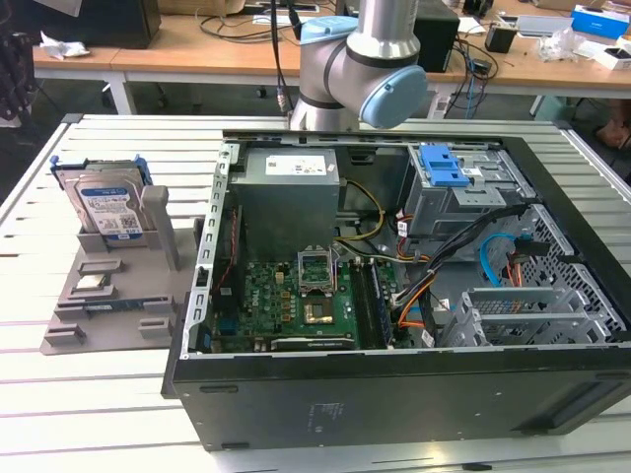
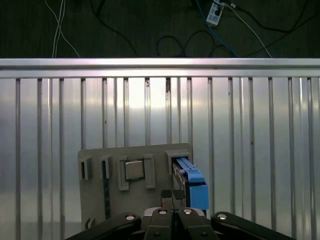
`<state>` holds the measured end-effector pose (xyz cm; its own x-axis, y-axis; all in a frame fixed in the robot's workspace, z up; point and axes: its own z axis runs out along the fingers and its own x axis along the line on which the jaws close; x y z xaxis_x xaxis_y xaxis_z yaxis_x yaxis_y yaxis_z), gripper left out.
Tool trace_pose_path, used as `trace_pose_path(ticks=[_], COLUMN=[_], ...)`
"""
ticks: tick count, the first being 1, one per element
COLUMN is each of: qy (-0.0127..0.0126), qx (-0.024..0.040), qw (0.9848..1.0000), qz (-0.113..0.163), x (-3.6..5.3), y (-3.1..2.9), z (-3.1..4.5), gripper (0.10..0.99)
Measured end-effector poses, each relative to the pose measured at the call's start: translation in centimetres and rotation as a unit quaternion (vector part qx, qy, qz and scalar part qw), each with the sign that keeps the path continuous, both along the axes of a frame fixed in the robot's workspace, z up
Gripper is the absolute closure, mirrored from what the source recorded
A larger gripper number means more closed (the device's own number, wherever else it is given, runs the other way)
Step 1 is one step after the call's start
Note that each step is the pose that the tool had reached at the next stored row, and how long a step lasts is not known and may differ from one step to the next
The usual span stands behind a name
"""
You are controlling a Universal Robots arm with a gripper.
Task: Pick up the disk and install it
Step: 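Pick up the disk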
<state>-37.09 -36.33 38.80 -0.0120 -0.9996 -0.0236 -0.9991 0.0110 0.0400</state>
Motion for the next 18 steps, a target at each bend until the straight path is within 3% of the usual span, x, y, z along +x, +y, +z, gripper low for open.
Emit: trace_pose_path(ticks=[1,2,3,4,5,6,13,16,18], qy=[0.0000,0.0000,0.0000,0.0000,0.0000,0.0000,0.0000,0.0000,0.0000], qx=[0.0000,0.0000,0.0000,0.0000,0.0000,0.0000,0.0000,0.0000,-0.0002], qw=[1.0000,1.0000,1.0000,1.0000,1.0000,1.0000,1.0000,1.0000,1.0000], qz=[0.000,0.000,0.000,0.000,0.000,0.001,0.001,0.001,0.001], x=[0.00,0.00,0.00,0.00,0.00,0.00,0.02,0.32,0.99], y=[0.00,0.00,0.00,0.00,0.00,0.00,0.17,0.84,1.37], z=[0.00,0.00,0.00,0.00,0.00,0.00,0.00,0.00,-0.02], gripper=[0.918,0.918,0.792,0.729,0.729,0.667,0.667,0.667,0.667])
